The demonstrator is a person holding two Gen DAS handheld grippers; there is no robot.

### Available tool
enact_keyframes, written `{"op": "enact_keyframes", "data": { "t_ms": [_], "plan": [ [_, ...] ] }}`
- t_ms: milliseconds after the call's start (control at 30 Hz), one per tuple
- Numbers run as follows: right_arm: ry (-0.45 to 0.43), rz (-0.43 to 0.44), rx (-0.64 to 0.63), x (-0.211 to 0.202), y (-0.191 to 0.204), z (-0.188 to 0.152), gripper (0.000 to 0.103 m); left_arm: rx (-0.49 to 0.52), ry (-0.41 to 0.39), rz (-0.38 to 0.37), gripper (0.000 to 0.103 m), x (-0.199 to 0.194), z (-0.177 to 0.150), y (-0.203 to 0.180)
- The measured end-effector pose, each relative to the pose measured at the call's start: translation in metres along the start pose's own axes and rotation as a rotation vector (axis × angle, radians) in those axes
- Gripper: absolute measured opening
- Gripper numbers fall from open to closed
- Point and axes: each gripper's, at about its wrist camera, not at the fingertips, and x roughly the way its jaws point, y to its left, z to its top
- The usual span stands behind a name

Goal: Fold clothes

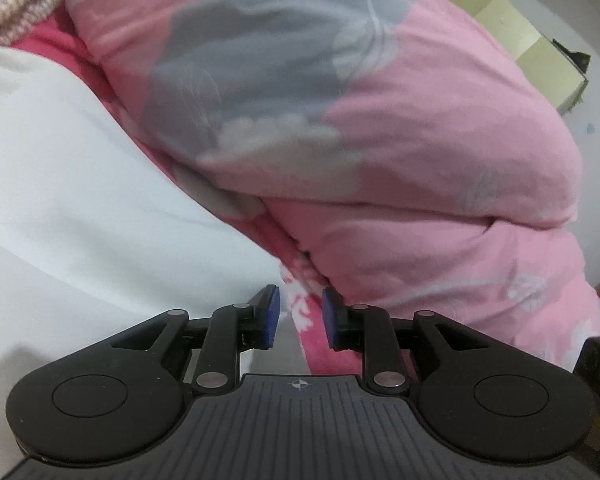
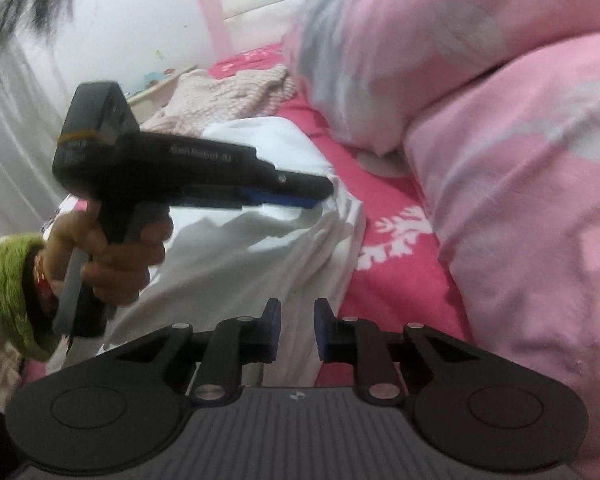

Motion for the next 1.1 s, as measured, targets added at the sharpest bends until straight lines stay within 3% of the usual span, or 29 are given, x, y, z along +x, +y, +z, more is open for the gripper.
{"op": "enact_keyframes", "data": {
  "t_ms": [100, 200, 333, 500, 667, 733, 767, 833, 867, 967, 1100],
  "plan": [
    [0.044, 0.004, -0.052, 0.008, 0.008, -0.006, 0.025, -0.007, -0.028, 0.024, 0.031, -0.024, 0.002, 0.006],
    [0.057, -0.003, -0.134, 0.019, 0.020, -0.011, 0.028, 0.017, -0.008, 0.066, 0.033, -0.037, -0.005, 0.009],
    [0.096, -0.157, -0.155, 0.029, 0.020, -0.018, 0.031, 0.098, 0.069, 0.118, 0.034, -0.038, -0.022, -0.002],
    [-0.098, -0.224, -0.303, 0.003, 0.046, -0.001, 0.030, 0.204, 0.155, 0.144, 0.034, -0.034, -0.046, -0.013],
    [-0.179, -0.158, -0.420, 0.022, 0.060, 0.019, 0.029, 0.248, 0.159, 0.140, 0.040, -0.031, -0.065, -0.017],
    [-0.123, -0.146, -0.423, 0.042, 0.051, 0.018, 0.022, 0.275, 0.149, 0.145, 0.041, -0.031, -0.068, -0.019],
    [-0.057, -0.178, -0.398, 0.055, 0.040, 0.017, 0.010, 0.286, 0.150, 0.149, 0.041, -0.032, -0.068, -0.021],
    [0.035, -0.270, -0.327, 0.068, 0.016, 0.017, 0.009, 0.299, 0.150, 0.154, 0.043, -0.036, -0.067, -0.023],
    [0.042, -0.297, -0.290, 0.064, 0.009, 0.021, 0.000, 0.303, 0.146, 0.156, 0.044, -0.040, -0.067, -0.024],
    [-0.047, -0.270, -0.310, 0.042, 0.019, 0.037, 0.001, 0.310, 0.128, 0.175, 0.053, -0.054, -0.066, -0.024],
    [-0.138, -0.172, -0.478, 0.046, 0.058, 0.056, 0.000, 0.291, 0.071, 0.220, 0.055, -0.066, -0.062, -0.016]
  ]
}}
